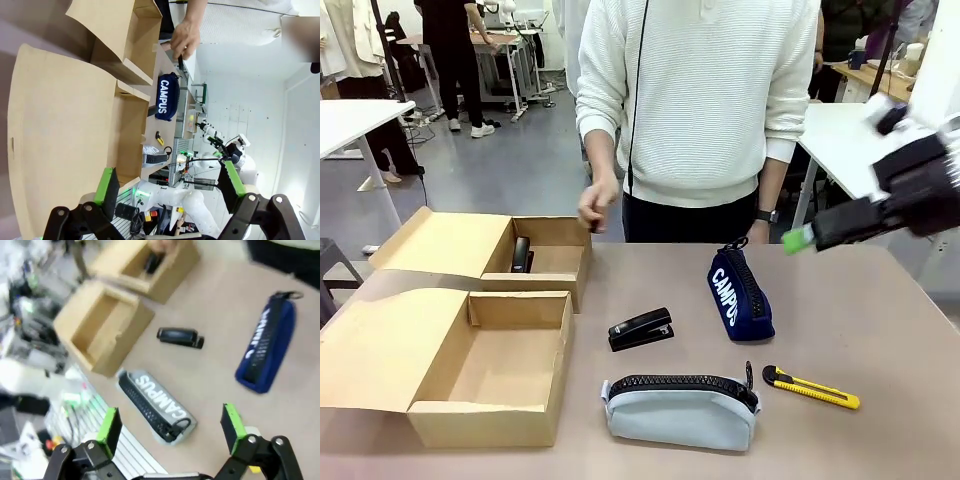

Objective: Place items inside the box.
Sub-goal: Pick up a Pencil pouch or Stapler and place it inside the Mailer Box closest to the robot.

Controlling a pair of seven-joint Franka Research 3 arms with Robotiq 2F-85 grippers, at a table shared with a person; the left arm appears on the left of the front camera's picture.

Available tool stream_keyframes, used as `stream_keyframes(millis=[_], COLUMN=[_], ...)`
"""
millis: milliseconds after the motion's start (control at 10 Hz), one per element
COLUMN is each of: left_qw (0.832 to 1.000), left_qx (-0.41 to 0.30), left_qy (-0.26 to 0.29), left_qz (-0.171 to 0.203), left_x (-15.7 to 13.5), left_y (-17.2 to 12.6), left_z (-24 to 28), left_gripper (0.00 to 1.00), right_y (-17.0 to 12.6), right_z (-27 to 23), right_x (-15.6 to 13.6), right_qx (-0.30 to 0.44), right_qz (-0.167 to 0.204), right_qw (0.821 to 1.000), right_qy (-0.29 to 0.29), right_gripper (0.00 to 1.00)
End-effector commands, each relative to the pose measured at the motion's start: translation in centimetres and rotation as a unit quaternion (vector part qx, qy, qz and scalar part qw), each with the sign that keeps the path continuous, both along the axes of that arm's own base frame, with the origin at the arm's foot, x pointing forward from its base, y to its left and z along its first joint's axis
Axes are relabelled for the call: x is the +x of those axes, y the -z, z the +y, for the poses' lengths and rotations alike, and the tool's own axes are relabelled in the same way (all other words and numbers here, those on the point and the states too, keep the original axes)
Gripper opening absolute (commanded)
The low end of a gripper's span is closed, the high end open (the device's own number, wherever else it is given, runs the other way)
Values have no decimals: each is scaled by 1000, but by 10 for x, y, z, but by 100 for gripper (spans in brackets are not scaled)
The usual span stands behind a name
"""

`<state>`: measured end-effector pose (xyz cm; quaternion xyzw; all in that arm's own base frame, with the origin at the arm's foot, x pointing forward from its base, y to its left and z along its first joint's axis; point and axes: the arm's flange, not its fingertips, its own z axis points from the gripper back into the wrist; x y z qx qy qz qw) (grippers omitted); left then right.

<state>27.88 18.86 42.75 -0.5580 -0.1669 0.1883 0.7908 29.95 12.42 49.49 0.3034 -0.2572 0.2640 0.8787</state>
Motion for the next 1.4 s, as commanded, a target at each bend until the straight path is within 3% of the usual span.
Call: stream_keyframes(millis=[0, 100, 300, 500, 700, 900, 1100, 1300], left_qw=[1000, 1000, 1000, 1000, 1000, 1000, 1000, 1000], left_qx=[-3, -3, -3, -3, -3, -3, -3, -3], left_qy=[4, 4, 4, 4, 4, 4, 4, 4], left_qz=[-12, -12, -12, -12, -12, -12, -12, -12], left_x=[-2, -2, -2, -2, -2, -2, -2, -2], left_y=[0, 0, 0, 0, 0, 0, 0, 0], left_z=[-1, -1, -1, -1, -1, -1, -1, -1], left_gripper=[100, 100, 100, 100, 100, 100, 100, 100], right_y=[31, 32, 39, 44, 57, 68, 98, 129], right_z=[39, 67, 122, 166, 204, 232, 254, 269], right_x=[2, 16, 46, 77, 109, 133, 143, 150], right_qx=[-106, -177, -274, -297, -340, -332, -336, -338], right_qz=[-44, -66, -72, -99, -98, -105, -70, -38], right_qw=[987, 963, 901, 868, 826, 801, 779, 771], right_qy=[-117, -194, -330, -386, -438, -486, -525, -538], right_gripper=[100, 100, 100, 100, 100, 100, 100, 100])
